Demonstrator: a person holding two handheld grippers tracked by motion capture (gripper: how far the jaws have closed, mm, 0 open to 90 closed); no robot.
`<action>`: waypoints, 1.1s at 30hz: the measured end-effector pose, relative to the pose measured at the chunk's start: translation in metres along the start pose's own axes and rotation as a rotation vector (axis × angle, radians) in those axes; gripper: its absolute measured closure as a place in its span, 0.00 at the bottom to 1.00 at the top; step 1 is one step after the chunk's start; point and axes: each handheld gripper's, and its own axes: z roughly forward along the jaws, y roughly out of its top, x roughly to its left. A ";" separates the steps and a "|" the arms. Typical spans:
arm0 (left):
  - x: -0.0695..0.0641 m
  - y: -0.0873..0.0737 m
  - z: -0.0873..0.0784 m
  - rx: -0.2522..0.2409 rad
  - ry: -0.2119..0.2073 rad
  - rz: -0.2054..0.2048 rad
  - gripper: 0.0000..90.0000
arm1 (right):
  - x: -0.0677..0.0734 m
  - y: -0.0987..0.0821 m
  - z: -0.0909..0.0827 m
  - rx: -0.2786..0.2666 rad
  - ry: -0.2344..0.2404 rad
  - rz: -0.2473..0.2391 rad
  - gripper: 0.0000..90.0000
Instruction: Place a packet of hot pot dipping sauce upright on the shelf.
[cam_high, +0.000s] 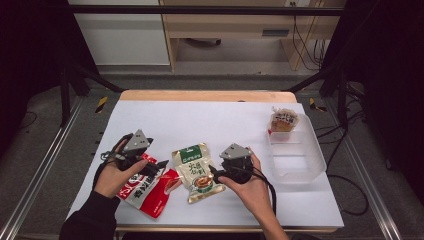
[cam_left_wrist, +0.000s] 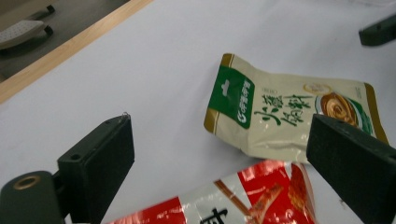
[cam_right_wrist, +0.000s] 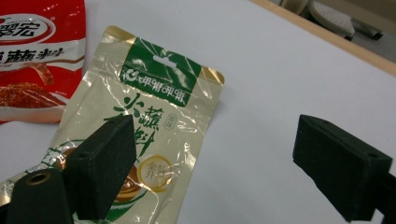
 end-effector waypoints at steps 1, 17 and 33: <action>0.001 0.003 0.003 -0.002 -0.004 0.004 0.09 | 0.001 -0.002 0.001 0.007 0.007 0.009 0.15; -0.004 -0.005 0.031 0.055 -0.024 -0.012 0.11 | 0.002 -0.024 0.000 0.032 -0.005 0.006 0.16; -0.008 -0.015 0.065 0.163 -0.060 -0.012 0.19 | 0.003 -0.030 0.000 0.067 -0.004 -0.034 0.20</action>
